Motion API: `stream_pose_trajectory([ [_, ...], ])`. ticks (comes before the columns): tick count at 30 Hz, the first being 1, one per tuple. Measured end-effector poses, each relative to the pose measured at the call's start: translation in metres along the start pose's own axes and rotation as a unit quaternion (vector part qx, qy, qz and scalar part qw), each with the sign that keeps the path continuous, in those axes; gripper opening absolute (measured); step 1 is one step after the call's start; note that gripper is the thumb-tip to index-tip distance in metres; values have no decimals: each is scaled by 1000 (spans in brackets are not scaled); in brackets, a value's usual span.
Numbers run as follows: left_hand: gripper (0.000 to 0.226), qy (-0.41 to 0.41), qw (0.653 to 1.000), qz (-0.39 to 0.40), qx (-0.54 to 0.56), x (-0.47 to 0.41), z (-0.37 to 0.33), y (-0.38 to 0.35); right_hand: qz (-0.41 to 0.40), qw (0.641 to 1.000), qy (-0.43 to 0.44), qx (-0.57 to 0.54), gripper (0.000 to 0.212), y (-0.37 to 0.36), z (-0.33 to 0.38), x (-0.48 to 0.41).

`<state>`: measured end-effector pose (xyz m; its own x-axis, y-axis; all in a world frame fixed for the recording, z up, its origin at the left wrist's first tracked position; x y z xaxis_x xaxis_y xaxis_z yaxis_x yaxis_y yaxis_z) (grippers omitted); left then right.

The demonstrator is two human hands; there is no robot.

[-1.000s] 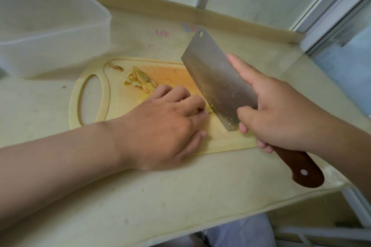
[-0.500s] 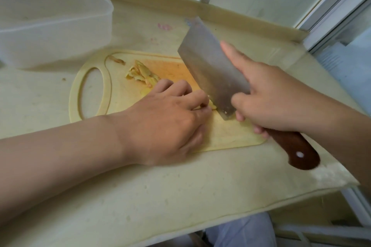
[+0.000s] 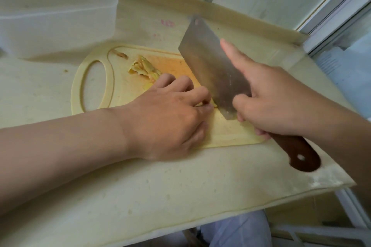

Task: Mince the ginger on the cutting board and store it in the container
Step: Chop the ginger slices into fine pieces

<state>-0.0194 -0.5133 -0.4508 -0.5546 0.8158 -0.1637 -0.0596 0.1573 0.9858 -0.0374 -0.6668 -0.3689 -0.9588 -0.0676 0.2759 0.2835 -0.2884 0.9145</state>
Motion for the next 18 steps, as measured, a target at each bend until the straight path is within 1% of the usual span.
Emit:
stream_pose_trajectory([
  [3, 62, 12, 1000, -6, 2, 1, 0, 1, -27, 999, 19, -3, 98, 0, 6, -10],
  [7, 59, 21, 1000, -22, -2, 3, 1, 1, -73, 997, 18, -17, 99, -7, -6, 11],
  [11, 61, 25, 999, -33, 1, 3, 1, 1, -51, 999, 11, 13, 97, -9, -9, 26],
  [15, 63, 27, 999, -38, 4, 3, 1, 1, -5, 1000, 11, 14, 97, -2, -1, 7],
  [18, 63, 26, 999, -36, 8, 3, 0, 3, -18, 1000, 19, 2, 98, 0, 5, -9],
])
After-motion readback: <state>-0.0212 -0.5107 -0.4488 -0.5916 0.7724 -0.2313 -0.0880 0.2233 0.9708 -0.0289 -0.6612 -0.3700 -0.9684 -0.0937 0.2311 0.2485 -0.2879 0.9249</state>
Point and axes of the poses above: each hand's wrist, its own x-axis away from the middle knuckle, its own y-axis out of the back of the hand, z = x × y, the point moved 3 cm from there along -x, towards the middle knuckle, and after that the axes turned 4 degrees about z, right-handed, at the moved point
